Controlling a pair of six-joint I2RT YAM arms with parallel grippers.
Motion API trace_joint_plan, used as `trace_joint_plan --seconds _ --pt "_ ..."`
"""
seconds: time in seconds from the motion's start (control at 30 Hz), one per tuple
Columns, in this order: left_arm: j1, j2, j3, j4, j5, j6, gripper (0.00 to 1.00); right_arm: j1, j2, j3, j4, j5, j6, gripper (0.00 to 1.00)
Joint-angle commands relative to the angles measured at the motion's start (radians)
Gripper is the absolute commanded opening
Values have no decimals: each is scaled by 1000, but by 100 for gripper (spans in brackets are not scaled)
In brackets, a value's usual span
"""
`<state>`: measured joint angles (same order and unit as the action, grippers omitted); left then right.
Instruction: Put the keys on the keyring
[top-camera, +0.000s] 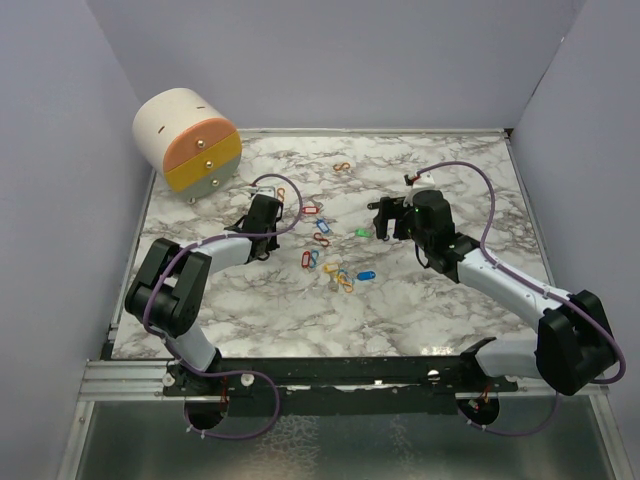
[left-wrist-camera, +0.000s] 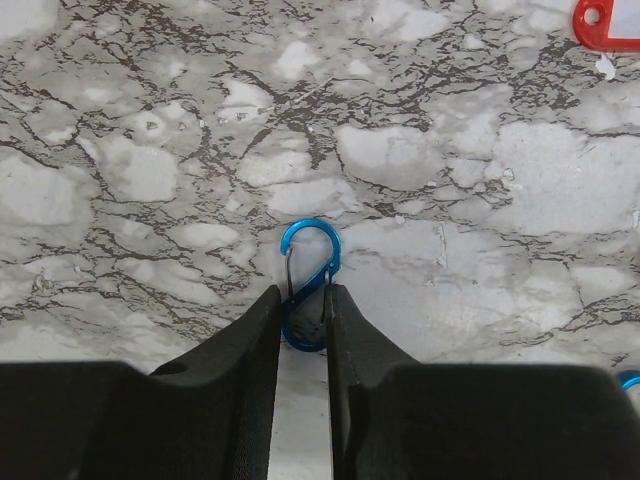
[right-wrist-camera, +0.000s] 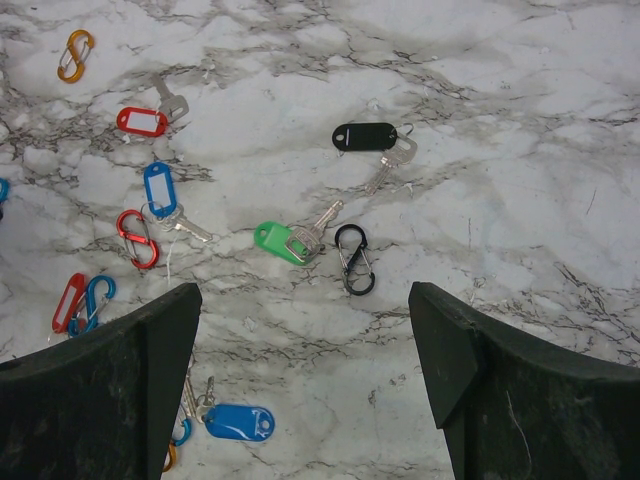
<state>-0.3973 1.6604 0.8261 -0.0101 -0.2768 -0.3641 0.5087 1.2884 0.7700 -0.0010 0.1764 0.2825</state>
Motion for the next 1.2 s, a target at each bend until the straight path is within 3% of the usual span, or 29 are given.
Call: trace_joint_plan --seconds 0.0,0.1,0.3,0.77,1.07,1.17 --pt "8 -2 -30 -61 22 5 6 4 -20 -9 -19 32 -9 86" --pt "8 -7 -30 -55 21 6 0 4 -14 -8 -19 31 -8 86" --pt "8 -7 -26 -49 23 7 0 4 -8 -5 -19 28 -8 86" --pt "8 34 0 -57 25 13 45 4 15 5 -17 24 -8 86" --pt "8 35 0 -59 16 11 44 4 17 7 -20 26 -10 86" --pt "9 34 -3 -58 16 11 36 4 15 7 -22 28 -9 86"
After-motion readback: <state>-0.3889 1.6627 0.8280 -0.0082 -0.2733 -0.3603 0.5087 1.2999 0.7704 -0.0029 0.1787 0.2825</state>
